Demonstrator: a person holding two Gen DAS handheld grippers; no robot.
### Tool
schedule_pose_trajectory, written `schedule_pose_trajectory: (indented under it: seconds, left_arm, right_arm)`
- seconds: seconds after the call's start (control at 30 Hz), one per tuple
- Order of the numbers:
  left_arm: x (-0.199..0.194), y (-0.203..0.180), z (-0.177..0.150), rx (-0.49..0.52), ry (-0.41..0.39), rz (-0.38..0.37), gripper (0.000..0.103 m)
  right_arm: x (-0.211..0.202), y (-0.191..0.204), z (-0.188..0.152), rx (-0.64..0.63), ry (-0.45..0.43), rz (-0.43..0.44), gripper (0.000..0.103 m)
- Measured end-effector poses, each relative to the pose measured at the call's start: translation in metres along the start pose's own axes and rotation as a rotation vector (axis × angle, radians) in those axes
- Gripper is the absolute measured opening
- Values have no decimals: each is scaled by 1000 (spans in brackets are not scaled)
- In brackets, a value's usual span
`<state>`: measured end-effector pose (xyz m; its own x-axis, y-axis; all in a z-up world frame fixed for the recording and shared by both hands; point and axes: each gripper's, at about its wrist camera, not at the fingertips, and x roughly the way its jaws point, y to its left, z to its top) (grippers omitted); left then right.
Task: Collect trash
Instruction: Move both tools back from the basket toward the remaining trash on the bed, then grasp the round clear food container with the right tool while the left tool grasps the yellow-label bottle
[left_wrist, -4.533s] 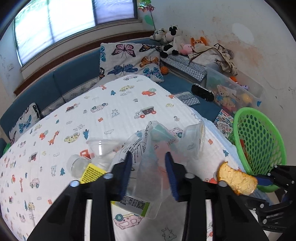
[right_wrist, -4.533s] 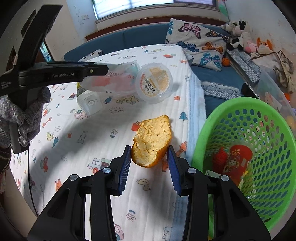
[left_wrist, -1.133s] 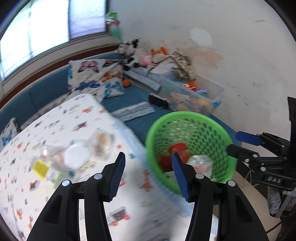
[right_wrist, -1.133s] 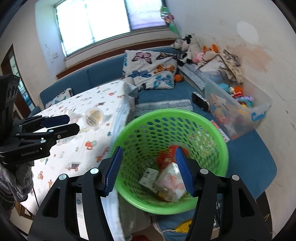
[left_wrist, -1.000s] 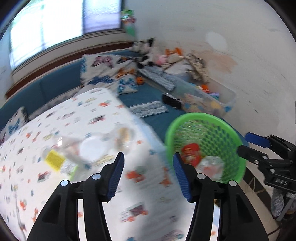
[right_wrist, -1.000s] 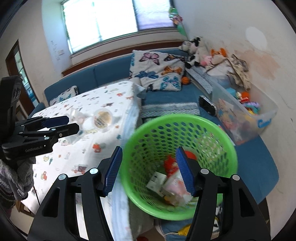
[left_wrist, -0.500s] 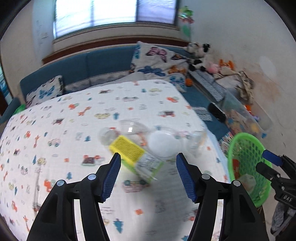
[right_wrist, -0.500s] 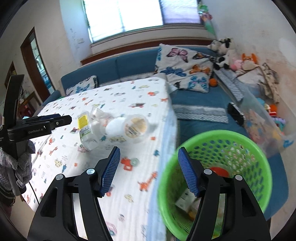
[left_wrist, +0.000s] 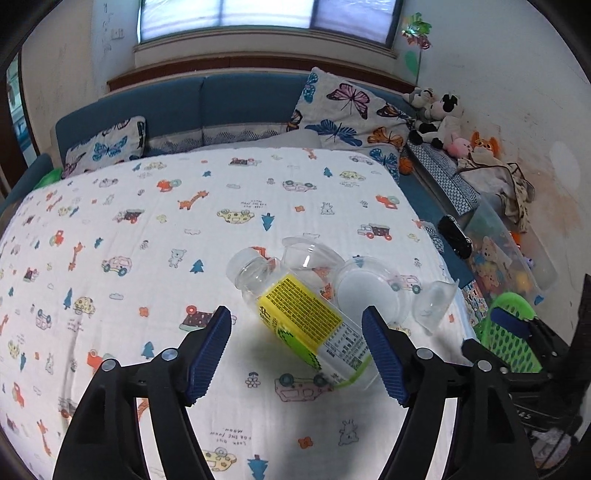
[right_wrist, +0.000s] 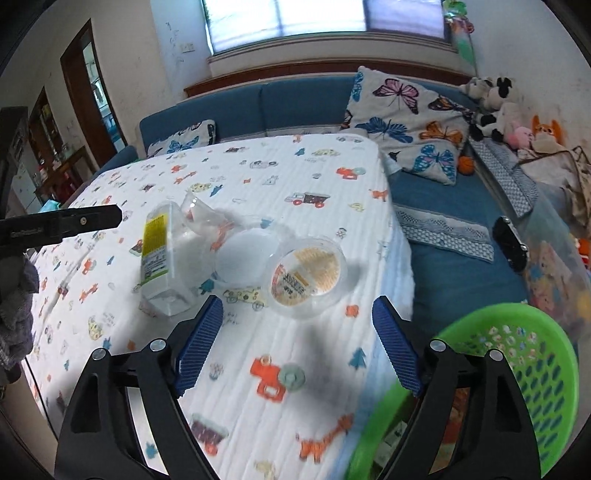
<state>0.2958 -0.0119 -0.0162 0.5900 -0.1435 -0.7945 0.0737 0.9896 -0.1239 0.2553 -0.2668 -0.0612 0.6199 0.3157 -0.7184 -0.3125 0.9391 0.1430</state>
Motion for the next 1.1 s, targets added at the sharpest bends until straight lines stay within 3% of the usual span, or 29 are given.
schedule_pose_trajectory:
  seconds: [0.53, 0.6, 0.67, 0.7, 1.1]
  left_arm:
    - [46, -6, 6, -86, 100, -27, 79]
    - [52, -6, 6, -97, 114, -23, 79]
    - [55, -6, 6, -110, 125, -22, 79]
    - [57, -5, 6, -119, 129, -20, 79]
    - [78, -4, 0, -198, 167, 6, 75]
  right_arm:
    - [56, -17, 13, 37, 45, 56, 84]
    - [60, -18, 14, 39, 52, 55, 82]
    - [63, -19, 14, 46, 67, 65, 73]
    - [63, -19, 14, 49, 69, 69, 69]
    - [36, -8, 3, 6, 33, 55, 68]
